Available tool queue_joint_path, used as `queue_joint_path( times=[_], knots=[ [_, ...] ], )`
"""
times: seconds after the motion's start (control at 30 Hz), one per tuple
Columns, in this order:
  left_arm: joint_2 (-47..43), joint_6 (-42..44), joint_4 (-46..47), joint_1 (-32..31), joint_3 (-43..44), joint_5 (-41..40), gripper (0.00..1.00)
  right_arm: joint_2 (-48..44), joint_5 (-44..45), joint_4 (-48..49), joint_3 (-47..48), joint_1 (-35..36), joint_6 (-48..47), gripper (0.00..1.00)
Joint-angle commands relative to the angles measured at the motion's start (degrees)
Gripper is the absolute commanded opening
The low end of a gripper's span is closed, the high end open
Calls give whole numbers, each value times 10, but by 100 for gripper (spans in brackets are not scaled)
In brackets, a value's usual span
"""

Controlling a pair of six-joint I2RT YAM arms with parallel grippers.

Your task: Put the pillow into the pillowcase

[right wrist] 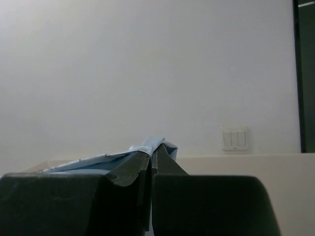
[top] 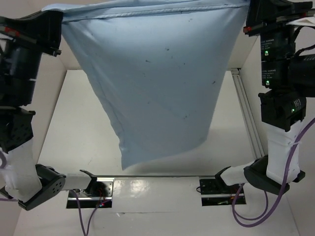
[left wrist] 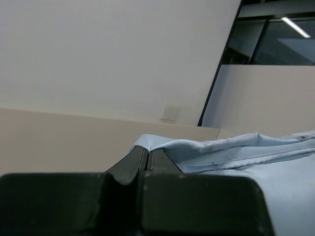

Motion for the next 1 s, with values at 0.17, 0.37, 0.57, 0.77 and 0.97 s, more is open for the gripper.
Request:
queue_joint_path(
  times=[0.17,0.37,0.57,0.77,0.97],
  knots=[
    [62,16,9,9,9,-92,0,65,95,34,12,-14,-29,0],
    [120,42,4,9,28,-117,0,134,60,46,44,-14,-7,0],
    [138,57,4,33,41,-110,0,240,-28,75,107,-14,63,0],
    [136,87,30,33,62,-77,0,303,-149,147,145,-14,172,0],
    [82,66,49,33,35,-2,0,303,-247,195,95,-77,298,0]
  ],
)
